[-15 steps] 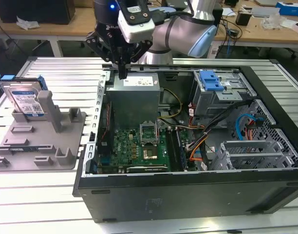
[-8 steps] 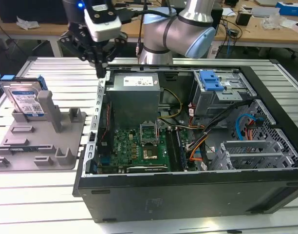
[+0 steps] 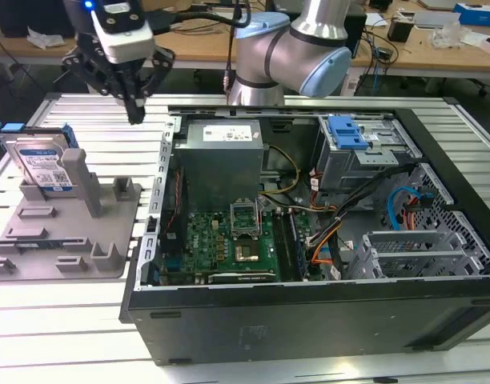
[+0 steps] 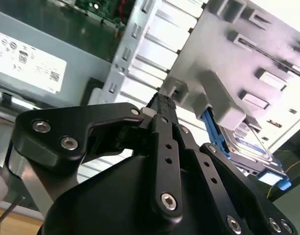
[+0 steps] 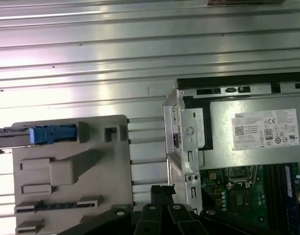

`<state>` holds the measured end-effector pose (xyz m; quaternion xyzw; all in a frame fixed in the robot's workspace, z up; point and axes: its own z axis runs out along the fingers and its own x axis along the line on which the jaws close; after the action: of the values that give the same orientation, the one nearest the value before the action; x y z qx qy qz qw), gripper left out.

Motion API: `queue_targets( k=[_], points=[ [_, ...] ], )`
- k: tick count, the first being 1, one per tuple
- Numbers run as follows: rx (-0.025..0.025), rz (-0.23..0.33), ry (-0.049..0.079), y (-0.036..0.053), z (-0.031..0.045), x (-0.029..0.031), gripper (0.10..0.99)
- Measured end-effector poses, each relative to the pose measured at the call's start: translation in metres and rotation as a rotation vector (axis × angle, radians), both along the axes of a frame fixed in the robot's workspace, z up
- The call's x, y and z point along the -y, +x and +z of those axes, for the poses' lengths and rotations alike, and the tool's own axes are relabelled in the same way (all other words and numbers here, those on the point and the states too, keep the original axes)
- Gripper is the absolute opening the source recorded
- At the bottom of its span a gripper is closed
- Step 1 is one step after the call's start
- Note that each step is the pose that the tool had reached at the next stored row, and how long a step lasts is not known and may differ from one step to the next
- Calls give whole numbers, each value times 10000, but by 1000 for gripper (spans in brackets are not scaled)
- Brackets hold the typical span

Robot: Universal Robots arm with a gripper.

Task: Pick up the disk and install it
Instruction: 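Reach for the disk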

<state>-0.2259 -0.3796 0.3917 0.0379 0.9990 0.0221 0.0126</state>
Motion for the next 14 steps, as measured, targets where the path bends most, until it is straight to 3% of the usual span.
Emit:
queue_targets(
  k=[2, 14],
  points=[
    [0, 0, 1, -143, -5, -60, 106],
    [0, -2, 0, -694, -21, -292, 106]
  ],
)
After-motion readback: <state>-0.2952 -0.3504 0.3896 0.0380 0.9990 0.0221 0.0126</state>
